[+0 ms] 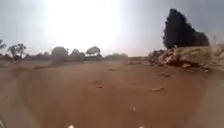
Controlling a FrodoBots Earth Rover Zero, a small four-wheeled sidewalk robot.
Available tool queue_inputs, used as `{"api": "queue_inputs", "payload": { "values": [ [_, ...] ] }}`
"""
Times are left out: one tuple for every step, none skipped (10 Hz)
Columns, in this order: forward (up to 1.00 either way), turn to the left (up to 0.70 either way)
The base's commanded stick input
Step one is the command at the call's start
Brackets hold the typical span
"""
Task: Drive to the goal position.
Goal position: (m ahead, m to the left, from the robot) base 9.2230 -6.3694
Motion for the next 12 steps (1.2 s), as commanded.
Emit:
{"api": "queue_inputs", "payload": {
  "values": [
    [0.7, 0.0],
    [0.7, 0.0],
    [0.7, 0.0],
    [0.7, 0.0],
    [0.7, 0.0],
    [0.7, 0.0],
    [0.7, 0.0],
    [0.7, 0.0],
    [0.7, 0.0],
    [0.7, 0.0],
    [0.7, 0.0],
    [0.7, 0.0]
  ]
}}
